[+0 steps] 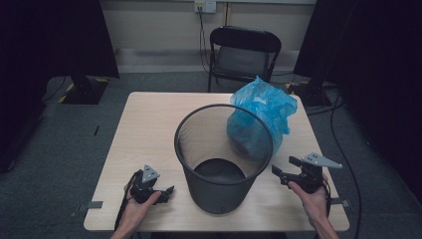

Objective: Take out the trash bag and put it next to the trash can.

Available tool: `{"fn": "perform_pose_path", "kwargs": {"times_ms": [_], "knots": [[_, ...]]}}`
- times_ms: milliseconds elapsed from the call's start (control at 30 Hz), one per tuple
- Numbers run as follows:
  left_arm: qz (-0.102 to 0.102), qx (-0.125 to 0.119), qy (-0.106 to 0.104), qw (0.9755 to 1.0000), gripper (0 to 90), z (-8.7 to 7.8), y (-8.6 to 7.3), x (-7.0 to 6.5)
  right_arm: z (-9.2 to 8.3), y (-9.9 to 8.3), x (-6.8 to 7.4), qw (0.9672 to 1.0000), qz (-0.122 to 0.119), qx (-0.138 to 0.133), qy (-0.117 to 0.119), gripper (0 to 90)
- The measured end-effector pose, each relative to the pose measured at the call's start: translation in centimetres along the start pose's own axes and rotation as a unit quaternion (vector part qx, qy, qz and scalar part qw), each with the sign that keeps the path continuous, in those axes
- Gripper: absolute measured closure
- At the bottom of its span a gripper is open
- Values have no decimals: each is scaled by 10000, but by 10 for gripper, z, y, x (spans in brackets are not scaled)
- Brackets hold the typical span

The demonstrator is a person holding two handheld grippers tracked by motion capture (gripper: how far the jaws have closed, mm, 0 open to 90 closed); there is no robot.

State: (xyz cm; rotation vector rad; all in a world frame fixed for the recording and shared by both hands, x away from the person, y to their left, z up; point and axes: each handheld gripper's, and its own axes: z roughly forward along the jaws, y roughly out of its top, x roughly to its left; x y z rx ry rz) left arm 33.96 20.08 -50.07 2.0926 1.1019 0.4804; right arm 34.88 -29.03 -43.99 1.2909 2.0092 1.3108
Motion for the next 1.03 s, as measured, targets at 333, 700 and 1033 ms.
{"fn": "perform_pose_path", "kwargs": {"times_ms": [333, 700, 1033], "knots": [[-34, 6, 42, 10000, 141, 0, 0, -1, -3, -37, 13, 9986, -76, 482, -226, 162], [-76, 3, 91, 9999, 139, 1, 1, -2, 19, -57, 15, 9926, -227, 1099, -468, 159], [-82, 14, 80, 9999, 134, 1, 1, -2, 25, -58, 18, 9894, -366, 1210, -710, 147]]}}
